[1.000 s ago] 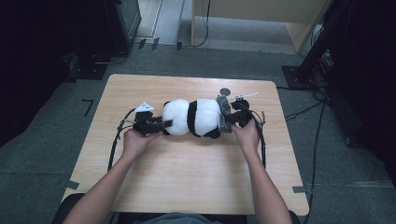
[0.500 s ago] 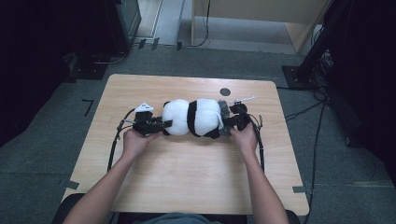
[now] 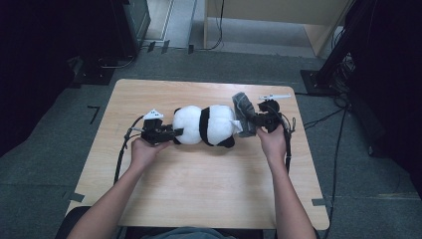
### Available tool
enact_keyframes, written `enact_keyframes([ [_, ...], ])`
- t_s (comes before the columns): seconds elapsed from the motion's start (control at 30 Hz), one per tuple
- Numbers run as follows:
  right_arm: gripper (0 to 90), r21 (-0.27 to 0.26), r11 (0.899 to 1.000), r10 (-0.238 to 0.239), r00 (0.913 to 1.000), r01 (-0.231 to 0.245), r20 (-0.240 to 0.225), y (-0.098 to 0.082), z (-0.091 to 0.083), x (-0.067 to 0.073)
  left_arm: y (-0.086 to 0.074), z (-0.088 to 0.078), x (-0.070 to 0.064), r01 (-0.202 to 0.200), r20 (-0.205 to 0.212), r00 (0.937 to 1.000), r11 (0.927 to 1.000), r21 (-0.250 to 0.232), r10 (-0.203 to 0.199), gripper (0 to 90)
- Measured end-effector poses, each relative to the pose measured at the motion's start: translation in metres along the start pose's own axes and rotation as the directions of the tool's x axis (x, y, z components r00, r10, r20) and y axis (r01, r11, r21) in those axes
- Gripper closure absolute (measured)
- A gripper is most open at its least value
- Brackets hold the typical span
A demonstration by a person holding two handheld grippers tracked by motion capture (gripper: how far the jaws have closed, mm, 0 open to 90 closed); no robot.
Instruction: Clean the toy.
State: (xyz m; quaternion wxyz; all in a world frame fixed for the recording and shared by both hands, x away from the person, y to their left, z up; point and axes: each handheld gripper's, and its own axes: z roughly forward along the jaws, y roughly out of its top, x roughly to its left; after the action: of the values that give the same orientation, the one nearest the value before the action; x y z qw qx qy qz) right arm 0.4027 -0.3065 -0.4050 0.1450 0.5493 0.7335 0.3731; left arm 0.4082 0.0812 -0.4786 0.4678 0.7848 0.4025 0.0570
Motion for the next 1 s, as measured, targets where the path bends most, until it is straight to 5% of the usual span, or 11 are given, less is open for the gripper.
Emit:
enact_keyframes([
  [0.17, 78.6, -0.040, 0.997, -0.065, 0.9978, 0.066, 0.006, 0.018, -0.023, 0.019, 0.000, 0.000, -0.001, 0.002, -0.002, 1.0000, 1.0000, -0.002, -0.002, 57.3],
  [0.43, 78.4, -0.065, 0.986, -0.158, 0.9822, 0.152, -0.102, 0.034, -0.025, 0.069, 0.001, -0.002, -0.002, 0.015, 0.002, 0.9999, 0.9999, 0.002, -0.015, 58.1],
  [0.73, 78.4, -0.034, 0.976, -0.219, 0.9500, 0.217, -0.223, 0.042, 0.017, 0.129, 0.001, -0.002, -0.003, 0.016, -0.001, 0.9999, 0.9999, 0.000, -0.016, 58.0],
  [1.0, 78.3, 0.020, 0.971, -0.222, 0.9272, 0.239, -0.302, 0.037, 0.068, 0.169, 0.001, -0.002, -0.004, 0.005, -0.015, 0.9999, 1.0000, 0.002, -0.005, 57.3],
])
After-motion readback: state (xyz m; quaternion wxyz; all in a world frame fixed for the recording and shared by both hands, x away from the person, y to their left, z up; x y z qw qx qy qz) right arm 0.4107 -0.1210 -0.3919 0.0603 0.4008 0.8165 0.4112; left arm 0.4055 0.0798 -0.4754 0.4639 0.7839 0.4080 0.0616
